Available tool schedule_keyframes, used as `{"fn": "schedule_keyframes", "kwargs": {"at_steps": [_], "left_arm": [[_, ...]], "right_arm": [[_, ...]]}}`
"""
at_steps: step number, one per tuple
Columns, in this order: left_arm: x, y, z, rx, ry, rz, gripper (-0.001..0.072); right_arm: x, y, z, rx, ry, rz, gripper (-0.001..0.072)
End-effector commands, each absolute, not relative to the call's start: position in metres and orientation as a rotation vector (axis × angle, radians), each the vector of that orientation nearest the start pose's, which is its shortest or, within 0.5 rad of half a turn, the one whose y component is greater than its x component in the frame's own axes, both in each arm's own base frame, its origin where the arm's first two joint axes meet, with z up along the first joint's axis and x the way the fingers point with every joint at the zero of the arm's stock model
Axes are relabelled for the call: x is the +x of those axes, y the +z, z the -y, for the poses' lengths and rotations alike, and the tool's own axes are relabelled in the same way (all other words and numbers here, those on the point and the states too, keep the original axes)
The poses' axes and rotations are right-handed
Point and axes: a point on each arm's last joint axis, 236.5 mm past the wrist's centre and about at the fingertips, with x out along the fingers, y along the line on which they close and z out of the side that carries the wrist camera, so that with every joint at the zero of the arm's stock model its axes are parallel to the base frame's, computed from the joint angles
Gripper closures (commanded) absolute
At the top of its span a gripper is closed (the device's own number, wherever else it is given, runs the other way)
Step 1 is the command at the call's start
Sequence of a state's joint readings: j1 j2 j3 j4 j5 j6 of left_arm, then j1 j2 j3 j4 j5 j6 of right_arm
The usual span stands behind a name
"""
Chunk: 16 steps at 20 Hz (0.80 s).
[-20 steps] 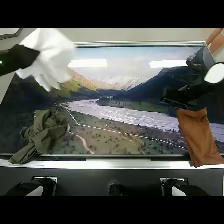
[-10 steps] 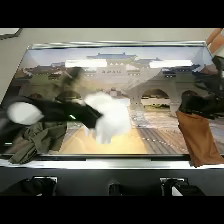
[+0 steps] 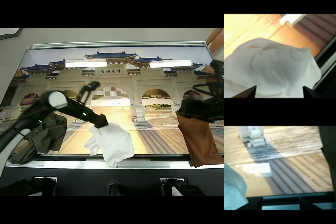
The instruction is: Fold the shirts.
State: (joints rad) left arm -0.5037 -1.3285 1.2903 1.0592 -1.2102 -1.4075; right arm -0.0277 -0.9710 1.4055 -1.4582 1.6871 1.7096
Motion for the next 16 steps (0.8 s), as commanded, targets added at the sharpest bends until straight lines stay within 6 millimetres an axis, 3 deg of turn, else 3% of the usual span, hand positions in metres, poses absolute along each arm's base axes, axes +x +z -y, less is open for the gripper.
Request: {"fn": "schedule_keyframes", "kwargs": {"at_steps": [1,3,4,5,6,8,9,12,16], "left_arm": [[0.327,0.079,0.207,-0.097,-0.692,-1.310,0.0007],[0.309,0.053,0.161,-0.164,-0.606,-1.383,0.0009],[0.291,0.032,0.145,-0.196,-0.574,-1.434,0.0058],[0.267,0.008,0.134,-0.226,-0.552,-1.493,0.0125],[0.244,-0.014,0.130,-0.255,-0.550,-1.535,0.0125],[0.208,-0.049,0.143,-0.319,-0.610,-1.576,0.0117],[0.200,-0.060,0.154,-0.361,-0.637,-1.577,0.0104],[0.204,-0.078,0.170,-0.393,-0.625,-1.543,0.0104],[0.212,-0.086,0.191,-0.356,-0.639,-1.503,0.0108]], "right_arm": [[0.256,0.131,-0.072,0.296,0.228,-1.399,0.0143],[0.230,0.092,-0.100,0.393,0.332,-1.482,0.0063],[0.216,0.072,-0.110,0.448,0.352,-1.518,0.0039],[0.201,0.050,-0.119,0.503,0.371,-1.556,0.0039],[0.188,0.031,-0.128,0.553,0.389,-1.577,0.0039],[0.169,0.001,-0.142,0.645,0.414,-1.601,0.0039],[0.165,-0.011,-0.147,0.678,0.418,-1.607,0.0039],[0.157,-0.030,-0.153,0.726,0.424,-1.609,0.0039],[0.160,-0.025,-0.160,0.748,0.464,-1.585,0.0037]]}}
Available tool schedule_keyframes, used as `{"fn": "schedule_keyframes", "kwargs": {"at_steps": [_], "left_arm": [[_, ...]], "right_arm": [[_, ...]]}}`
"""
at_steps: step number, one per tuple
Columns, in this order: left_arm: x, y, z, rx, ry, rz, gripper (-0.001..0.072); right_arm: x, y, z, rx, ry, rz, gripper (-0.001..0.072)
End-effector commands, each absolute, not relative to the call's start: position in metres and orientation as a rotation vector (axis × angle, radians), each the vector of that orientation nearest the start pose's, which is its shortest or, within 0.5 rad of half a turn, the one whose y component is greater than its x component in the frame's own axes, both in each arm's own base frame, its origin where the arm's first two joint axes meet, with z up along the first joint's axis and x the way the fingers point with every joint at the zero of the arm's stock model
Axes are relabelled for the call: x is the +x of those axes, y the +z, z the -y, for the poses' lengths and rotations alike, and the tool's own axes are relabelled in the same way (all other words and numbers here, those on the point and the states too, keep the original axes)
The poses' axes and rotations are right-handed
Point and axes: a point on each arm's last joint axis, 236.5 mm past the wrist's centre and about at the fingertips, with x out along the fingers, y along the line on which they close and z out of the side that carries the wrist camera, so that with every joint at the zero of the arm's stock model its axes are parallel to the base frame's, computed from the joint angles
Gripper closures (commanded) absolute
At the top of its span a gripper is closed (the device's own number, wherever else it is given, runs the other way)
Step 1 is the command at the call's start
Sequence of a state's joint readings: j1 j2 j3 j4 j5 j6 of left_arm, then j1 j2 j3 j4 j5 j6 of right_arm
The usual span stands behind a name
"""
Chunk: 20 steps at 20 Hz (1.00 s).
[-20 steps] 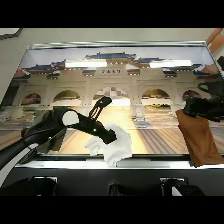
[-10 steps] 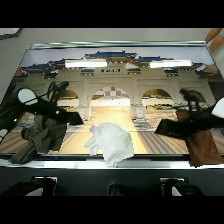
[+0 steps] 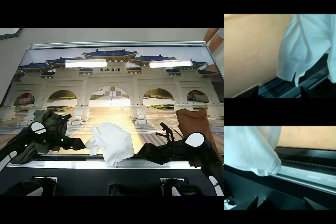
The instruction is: Fold the shirts.
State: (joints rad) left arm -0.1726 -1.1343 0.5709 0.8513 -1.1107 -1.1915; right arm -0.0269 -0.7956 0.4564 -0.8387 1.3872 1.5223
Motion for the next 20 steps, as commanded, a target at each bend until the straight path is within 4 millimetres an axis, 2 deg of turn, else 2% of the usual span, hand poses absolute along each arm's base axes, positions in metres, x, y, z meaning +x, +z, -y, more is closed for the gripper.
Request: {"fn": "schedule_keyframes", "kwargs": {"at_steps": [1,2,5,6,8,11,13,16,17,18,19,20], "left_arm": [[0.213,-0.090,0.195,-0.346,-0.640,-1.499,0.0124],[0.213,-0.093,0.198,-0.337,-0.638,-1.497,0.0155],[0.222,-0.098,0.201,-0.367,-0.590,-1.483,0.0430],[0.226,-0.099,0.200,-0.374,-0.573,-1.468,0.0481],[0.230,-0.098,0.201,-0.379,-0.568,-1.454,0.0680],[0.230,-0.097,0.201,-0.377,-0.571,-1.452,0.0681],[0.229,-0.097,0.201,-0.376,-0.576,-1.457,0.0682],[0.225,-0.096,0.202,-0.375,-0.586,-1.468,0.0682],[0.225,-0.096,0.202,-0.375,-0.587,-1.470,0.0682],[0.224,-0.095,0.202,-0.376,-0.588,-1.471,0.0682],[0.224,-0.095,0.202,-0.376,-0.588,-1.471,0.0682],[0.224,-0.096,0.202,-0.376,-0.588,-1.471,0.0682]], "right_arm": [[0.163,-0.024,-0.162,0.754,0.475,-1.572,0.0029],[0.165,-0.023,-0.163,0.763,0.475,-1.562,0.0029],[0.169,-0.022,-0.169,0.756,0.488,-1.536,0.0029],[0.170,-0.024,-0.175,0.731,0.501,-1.526,0.0027],[0.170,-0.030,-0.189,0.668,0.530,-1.507,0.0015],[0.161,-0.054,-0.210,0.628,0.525,-1.581,0.0013],[0.154,-0.066,-0.232,0.640,0.558,-1.625,0.0015],[0.154,-0.082,-0.256,0.634,0.560,-1.612,0.0029],[0.156,-0.087,-0.261,0.635,0.549,-1.598,0.0080],[0.161,-0.090,-0.264,0.636,0.536,-1.572,0.0217],[0.167,-0.090,-0.266,0.642,0.523,-1.544,0.0415],[0.175,-0.090,-0.266,0.662,0.508,-1.517,0.0677]]}}
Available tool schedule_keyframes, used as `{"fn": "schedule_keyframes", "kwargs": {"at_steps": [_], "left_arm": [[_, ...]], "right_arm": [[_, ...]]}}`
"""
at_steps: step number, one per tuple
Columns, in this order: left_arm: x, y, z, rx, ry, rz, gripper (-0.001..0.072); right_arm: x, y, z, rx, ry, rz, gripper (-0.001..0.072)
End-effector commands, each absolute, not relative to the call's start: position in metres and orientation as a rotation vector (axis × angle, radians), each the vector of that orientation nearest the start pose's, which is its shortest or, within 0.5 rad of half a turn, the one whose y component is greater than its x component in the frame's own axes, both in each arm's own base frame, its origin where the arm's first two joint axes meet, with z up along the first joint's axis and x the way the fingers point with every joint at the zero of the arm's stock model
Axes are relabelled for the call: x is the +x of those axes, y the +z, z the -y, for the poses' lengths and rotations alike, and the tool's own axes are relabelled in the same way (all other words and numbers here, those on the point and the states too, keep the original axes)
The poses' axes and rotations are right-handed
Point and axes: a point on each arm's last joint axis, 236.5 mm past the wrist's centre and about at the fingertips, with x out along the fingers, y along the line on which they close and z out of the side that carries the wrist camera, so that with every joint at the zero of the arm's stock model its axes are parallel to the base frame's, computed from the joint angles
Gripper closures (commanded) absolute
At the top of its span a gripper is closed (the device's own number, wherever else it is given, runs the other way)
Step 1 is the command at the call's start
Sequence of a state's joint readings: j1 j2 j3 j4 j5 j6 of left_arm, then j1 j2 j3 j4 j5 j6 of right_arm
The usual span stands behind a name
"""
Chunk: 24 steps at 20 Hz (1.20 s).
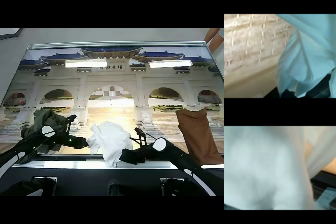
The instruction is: Fold the shirts.
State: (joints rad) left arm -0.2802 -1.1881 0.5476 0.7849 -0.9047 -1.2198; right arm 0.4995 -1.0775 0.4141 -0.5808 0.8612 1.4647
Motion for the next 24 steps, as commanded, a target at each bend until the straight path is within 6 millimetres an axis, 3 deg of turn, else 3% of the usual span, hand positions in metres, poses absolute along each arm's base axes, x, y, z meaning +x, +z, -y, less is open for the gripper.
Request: {"fn": "schedule_keyframes", "kwargs": {"at_steps": [1,3,7,10,12,14,16,18,21,22,24], "left_arm": [[0.225,-0.095,0.202,-0.376,-0.589,-1.469,0.0682],[0.227,-0.090,0.203,-0.370,-0.597,-1.452,0.0683],[0.246,-0.059,0.208,-0.328,-0.650,-1.351,0.0683],[0.270,-0.016,0.209,-0.259,-0.682,-1.212,0.0684],[0.289,0.026,0.203,-0.194,-0.694,-1.099,0.0684],[0.312,0.084,0.190,-0.161,-0.681,-0.948,0.0684],[0.332,0.163,0.171,-0.152,-0.643,-0.745,0.0684],[0.335,0.256,0.145,-0.128,-0.588,-0.514,0.0685],[0.306,0.390,0.105,-0.068,-0.477,-0.184,0.0685],[0.292,0.427,0.091,-0.067,-0.427,-0.089,0.0684],[0.268,0.478,0.072,-0.082,-0.346,0.045,0.0684]], "right_arm": [[0.181,-0.089,-0.267,0.670,0.498,-1.495,0.0672],[0.186,-0.079,-0.269,0.653,0.527,-1.463,0.0674],[0.200,-0.028,-0.273,0.614,0.632,-1.306,0.0676],[0.217,0.017,-0.257,0.527,0.618,-1.154,0.0677],[0.238,0.052,-0.226,0.406,0.530,-1.026,0.0677],[0.264,0.104,-0.180,0.283,0.386,-0.861,0.0677],[0.282,0.180,-0.130,0.187,0.247,-0.660,0.0677],[0.283,0.260,-0.080,0.157,0.115,-0.468,0.0676],[0.261,0.359,-0.027,0.200,0.010,-0.240,0.0676],[0.252,0.381,-0.018,0.226,0.002,-0.197,0.0676],[0.238,0.409,-0.007,0.276,0.002,-0.142,0.0676]]}}
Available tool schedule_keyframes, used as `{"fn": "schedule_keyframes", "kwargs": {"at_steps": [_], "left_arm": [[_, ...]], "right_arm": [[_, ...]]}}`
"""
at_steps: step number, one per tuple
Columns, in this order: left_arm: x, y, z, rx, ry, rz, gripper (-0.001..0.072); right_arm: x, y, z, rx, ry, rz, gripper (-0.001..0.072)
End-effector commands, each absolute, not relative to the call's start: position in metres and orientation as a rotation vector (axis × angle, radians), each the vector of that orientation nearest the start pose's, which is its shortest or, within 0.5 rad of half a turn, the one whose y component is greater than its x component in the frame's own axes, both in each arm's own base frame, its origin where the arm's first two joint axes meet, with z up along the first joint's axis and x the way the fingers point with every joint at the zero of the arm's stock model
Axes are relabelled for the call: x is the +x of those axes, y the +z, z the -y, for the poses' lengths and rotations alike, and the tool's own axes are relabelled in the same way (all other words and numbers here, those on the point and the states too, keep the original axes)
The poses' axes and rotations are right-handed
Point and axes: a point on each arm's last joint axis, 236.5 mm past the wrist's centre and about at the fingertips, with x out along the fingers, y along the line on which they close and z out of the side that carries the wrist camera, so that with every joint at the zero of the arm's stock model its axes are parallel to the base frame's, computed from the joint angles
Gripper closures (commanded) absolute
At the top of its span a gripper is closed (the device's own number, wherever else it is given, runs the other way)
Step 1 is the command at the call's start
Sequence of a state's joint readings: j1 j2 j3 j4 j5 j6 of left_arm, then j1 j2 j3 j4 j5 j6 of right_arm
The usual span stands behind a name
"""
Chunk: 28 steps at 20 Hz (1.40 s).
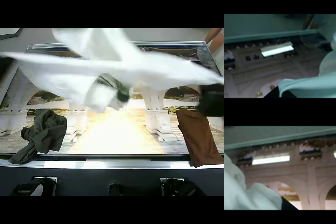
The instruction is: Fold the shirts.
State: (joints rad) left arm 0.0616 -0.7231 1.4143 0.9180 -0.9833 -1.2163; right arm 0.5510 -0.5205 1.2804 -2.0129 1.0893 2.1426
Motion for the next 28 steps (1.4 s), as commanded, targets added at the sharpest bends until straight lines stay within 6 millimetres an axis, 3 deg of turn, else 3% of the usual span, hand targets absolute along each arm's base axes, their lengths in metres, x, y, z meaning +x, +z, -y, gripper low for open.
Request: {"fn": "schedule_keyframes", "kwargs": {"at_steps": [1,4,9,14,16,18,20,22,25,26,28], "left_arm": [[0.258,0.493,0.068,-0.087,-0.325,0.084,0.0684],[0.245,0.504,0.070,-0.097,-0.330,0.116,0.0684],[0.242,0.505,0.073,-0.099,-0.339,0.118,0.0682],[0.243,0.501,0.075,-0.101,-0.349,0.101,0.0682],[0.251,0.486,0.077,-0.105,-0.359,0.044,0.0682],[0.277,0.446,0.075,-0.145,-0.366,-0.077,0.0682],[0.315,0.387,0.071,-0.207,-0.373,-0.223,0.0681],[0.357,0.318,0.079,-0.210,-0.413,-0.367,0.0682],[0.420,0.225,0.109,-0.210,-0.479,-0.543,0.0682],[0.440,0.204,0.118,-0.223,-0.481,-0.574,0.0682],[0.474,0.170,0.133,-0.235,-0.484,-0.620,0.0681]], "right_arm": [[0.234,0.417,-0.006,0.311,0.009,-0.125,0.0676],[0.231,0.418,-0.014,0.344,0.044,-0.138,0.0675],[0.226,0.394,-0.010,0.342,0.012,-0.238,0.0675],[0.223,0.386,-0.023,0.375,0.057,-0.282,0.0674],[0.224,0.379,-0.021,0.403,0.033,-0.312,0.0675],[0.230,0.347,-0.020,0.378,-0.037,-0.440,0.0674],[0.235,0.296,-0.020,0.290,-0.143,-0.650,0.0673],[0.256,0.253,-0.029,0.162,-0.211,-0.795,0.0673],[0.332,0.213,-0.050,-0.006,-0.259,-0.779,0.0673],[0.361,0.200,-0.057,0.000,-0.261,-0.762,0.0673],[0.412,0.157,-0.058,0.179,-0.263,-0.800,0.0673]]}}
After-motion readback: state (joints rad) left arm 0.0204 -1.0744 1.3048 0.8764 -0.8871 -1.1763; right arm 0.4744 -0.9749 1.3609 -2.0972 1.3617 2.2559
